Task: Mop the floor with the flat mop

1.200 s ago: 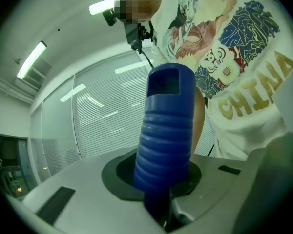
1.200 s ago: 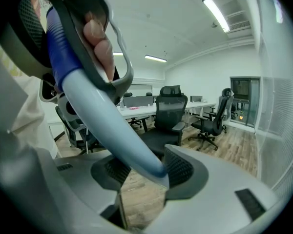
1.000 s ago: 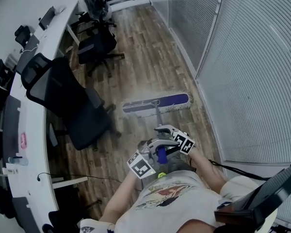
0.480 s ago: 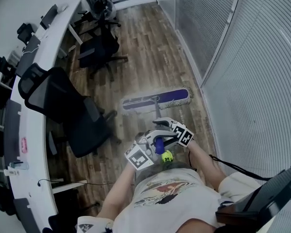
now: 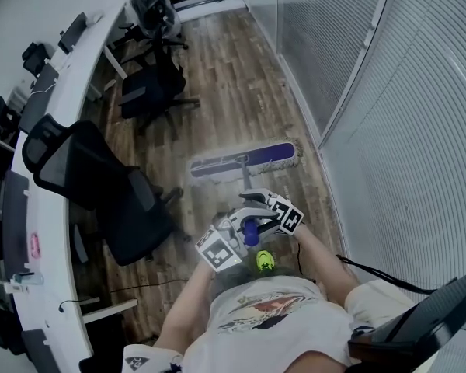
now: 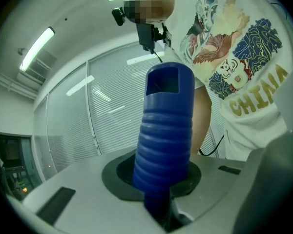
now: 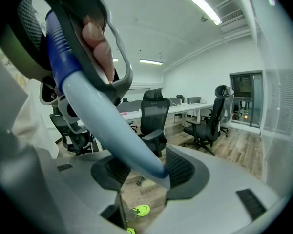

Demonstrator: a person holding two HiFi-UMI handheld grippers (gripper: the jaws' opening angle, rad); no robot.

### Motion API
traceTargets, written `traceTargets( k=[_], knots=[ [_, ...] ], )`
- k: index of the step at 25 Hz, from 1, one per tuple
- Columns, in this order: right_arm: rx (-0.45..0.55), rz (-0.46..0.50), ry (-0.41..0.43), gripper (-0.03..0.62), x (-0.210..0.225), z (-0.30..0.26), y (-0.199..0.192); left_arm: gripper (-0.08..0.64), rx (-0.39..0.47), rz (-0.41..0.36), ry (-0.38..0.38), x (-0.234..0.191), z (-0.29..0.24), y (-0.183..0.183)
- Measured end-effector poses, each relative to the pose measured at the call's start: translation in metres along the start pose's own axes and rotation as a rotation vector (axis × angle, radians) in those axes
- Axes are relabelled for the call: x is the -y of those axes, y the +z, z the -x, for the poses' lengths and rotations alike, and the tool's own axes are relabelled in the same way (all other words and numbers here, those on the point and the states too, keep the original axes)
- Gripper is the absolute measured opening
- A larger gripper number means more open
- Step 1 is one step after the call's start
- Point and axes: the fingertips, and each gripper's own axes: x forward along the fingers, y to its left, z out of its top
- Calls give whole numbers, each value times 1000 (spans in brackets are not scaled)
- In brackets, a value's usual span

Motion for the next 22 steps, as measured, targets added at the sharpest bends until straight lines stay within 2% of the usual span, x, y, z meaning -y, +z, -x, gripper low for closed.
traceTargets(
  k=[9,15,22],
  knots=[
    [-14,-12,-12,187,28,-34,16,40,19,9,-21,-37,27,-14],
    [-39,0,12,187,54,-60,35,40,25,31,13,-78,48,-24],
    [-39,-13,15,187,53,-62,31,52,-22,72,36,-77,49,-35]
  ],
)
